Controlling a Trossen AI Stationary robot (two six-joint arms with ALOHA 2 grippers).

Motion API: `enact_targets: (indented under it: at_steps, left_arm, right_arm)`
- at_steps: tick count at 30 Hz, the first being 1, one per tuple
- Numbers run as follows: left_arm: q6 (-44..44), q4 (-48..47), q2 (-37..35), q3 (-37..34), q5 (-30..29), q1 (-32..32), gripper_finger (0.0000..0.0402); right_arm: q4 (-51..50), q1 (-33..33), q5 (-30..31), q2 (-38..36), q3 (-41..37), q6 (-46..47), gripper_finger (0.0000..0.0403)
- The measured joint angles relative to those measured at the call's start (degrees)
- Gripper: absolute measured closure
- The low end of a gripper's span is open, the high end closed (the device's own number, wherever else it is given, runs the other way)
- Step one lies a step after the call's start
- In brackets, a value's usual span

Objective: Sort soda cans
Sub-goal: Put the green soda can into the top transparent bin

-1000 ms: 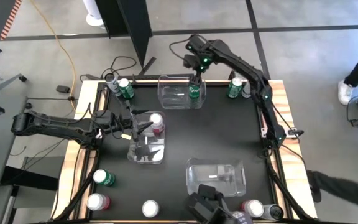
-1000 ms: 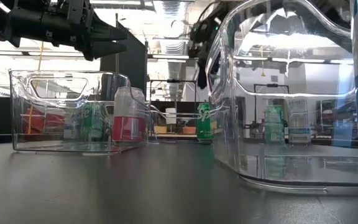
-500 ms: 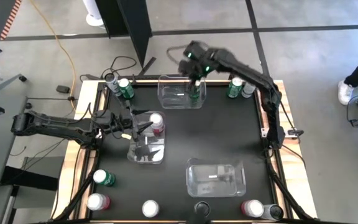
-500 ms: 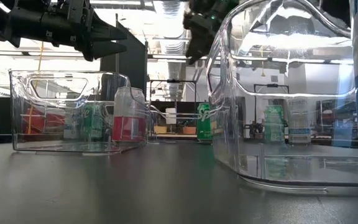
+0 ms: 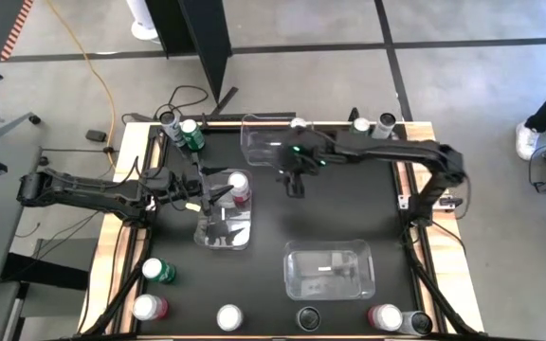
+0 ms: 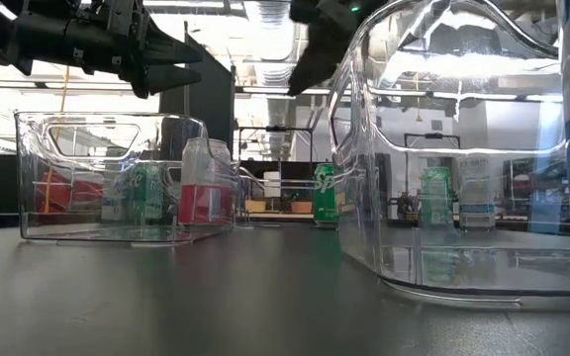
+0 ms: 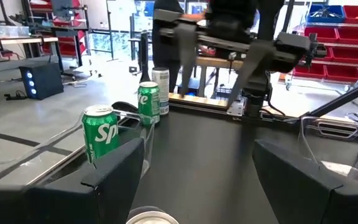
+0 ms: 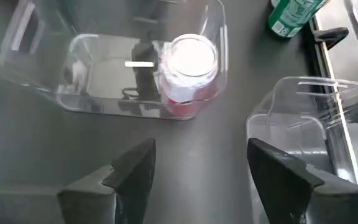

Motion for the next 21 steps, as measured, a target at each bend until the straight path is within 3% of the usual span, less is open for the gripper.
enact_targets:
  at_steps: [10,21]
  left_arm:
    - [-0.9,0.1,0.0,0.0,-1.0,0.0,0.0107]
    - [-1.5,0.0,0.0,0.0,-2.8,0.0,0.0107]
  right_arm:
    - [14.2,2.6,4.4,-25.4,-28.5,8.0,0.0178]
    - [14.3,7.3,17.8,-49.7,-43.7,15.4,0.023]
